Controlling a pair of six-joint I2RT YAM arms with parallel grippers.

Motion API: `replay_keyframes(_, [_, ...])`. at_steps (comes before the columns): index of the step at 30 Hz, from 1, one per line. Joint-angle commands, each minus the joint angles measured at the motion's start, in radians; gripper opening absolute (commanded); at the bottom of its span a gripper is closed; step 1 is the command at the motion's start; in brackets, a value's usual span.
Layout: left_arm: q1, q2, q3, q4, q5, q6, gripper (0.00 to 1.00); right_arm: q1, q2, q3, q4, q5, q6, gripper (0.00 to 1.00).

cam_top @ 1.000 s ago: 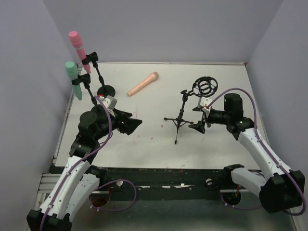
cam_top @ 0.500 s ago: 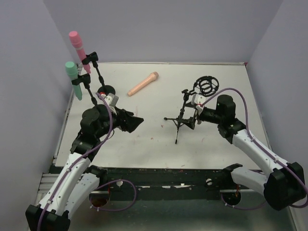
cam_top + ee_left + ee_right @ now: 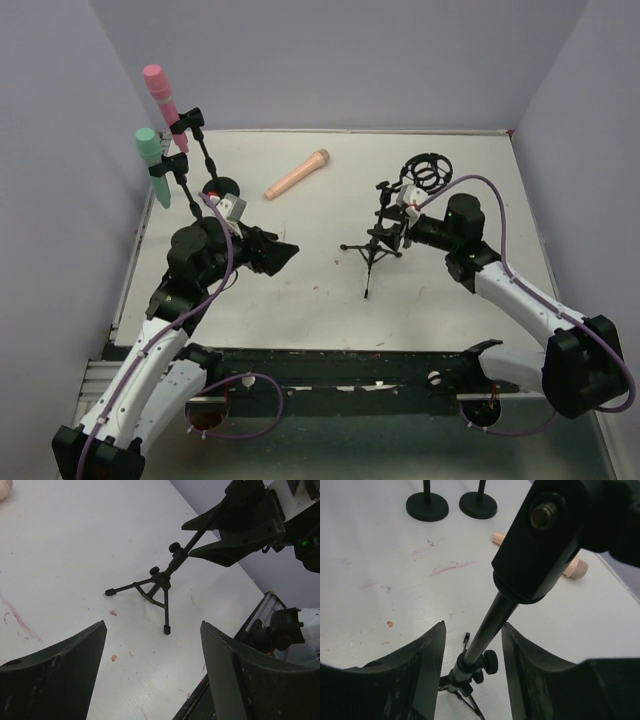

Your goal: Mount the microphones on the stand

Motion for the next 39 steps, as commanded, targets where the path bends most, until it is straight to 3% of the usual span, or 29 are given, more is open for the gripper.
replay_keyframes(1, [-0.007, -0.036, -0.003, -0.027, -0.027, 0.021, 0.84, 0.008, 0.028, 0.04, 0.063, 0.03, 0.019, 0.45])
replay_keyframes(3, [-0.007, -0.047, -0.014, -0.027, -0.027, 0.024, 0.84, 0.008, 0.034, 0.06, 0.04, 0.024, 0.001, 0.29])
replay_keyframes(5, [-0.007, -0.05, -0.018, -0.027, -0.025, 0.027, 0.84, 0.008, 0.037, 0.091, 0.006, 0.022, -0.016, 0.19])
replay_keyframes(12, [-0.007, -0.058, -0.015, -0.052, -0.024, 0.053, 0.84, 0.004, 0.126, 0.253, -0.054, 0.086, -0.051, 0.09])
replay_keyframes(23, [-0.007, -0.082, -0.035, -0.072, -0.021, 0.096, 0.84, -0.099, 0.411, 0.488, 0.0, 0.151, 0.101, 0.11])
replay_keyframes(31, [-0.007, -0.075, -0.034, -0.083, -0.032, 0.131, 0.84, -0.121, 0.475, 0.513, -0.027, 0.137, 0.087, 0.15])
replay_keyframes(33, [-0.007, -0.064, -0.029, -0.086, -0.035, 0.14, 0.84, -0.121, 0.47, 0.503, -0.038, 0.113, 0.081, 0.19])
replay_keyframes(39, [-0.007, 0.0, 0.024, -0.119, -0.059, 0.171, 0.85, -0.121, 0.456, 0.476, -0.063, 0.099, 0.079, 0.44])
